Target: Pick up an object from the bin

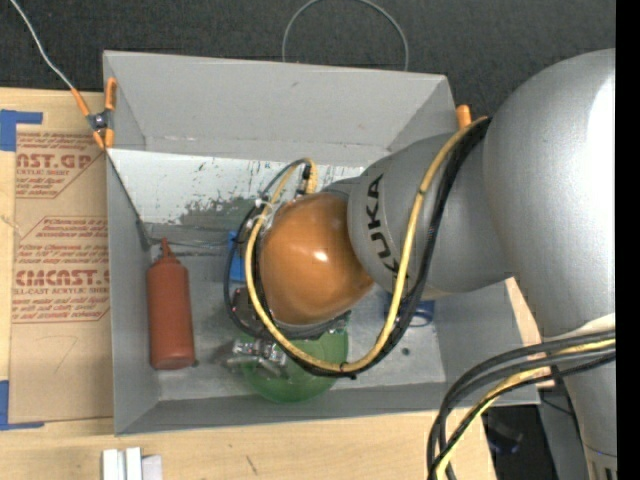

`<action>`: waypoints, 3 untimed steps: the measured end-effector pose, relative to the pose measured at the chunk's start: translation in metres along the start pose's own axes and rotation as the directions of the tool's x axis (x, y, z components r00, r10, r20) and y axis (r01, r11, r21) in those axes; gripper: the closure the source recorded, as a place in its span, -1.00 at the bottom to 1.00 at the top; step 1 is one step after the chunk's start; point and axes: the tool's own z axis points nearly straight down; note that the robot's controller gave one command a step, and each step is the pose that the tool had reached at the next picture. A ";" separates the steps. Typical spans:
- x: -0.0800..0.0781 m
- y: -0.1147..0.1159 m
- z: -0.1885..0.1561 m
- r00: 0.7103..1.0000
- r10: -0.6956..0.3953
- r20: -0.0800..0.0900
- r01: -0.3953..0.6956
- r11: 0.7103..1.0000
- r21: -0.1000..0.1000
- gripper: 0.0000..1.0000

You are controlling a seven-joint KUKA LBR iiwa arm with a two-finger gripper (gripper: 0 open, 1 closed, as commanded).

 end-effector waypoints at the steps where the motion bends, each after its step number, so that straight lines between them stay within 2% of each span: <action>1: 0.000 0.000 0.000 1.000 0.003 0.000 -0.003 1.000 -0.001 1.00; 2: 0.000 0.000 -0.003 1.000 0.002 -0.001 -0.002 1.000 0.000 1.00; 3: 0.001 0.002 -0.020 1.000 0.003 -0.006 -0.003 1.000 -0.009 1.00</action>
Offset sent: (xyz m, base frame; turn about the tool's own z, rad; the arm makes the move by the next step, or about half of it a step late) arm -0.0001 0.0000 0.0149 0.0000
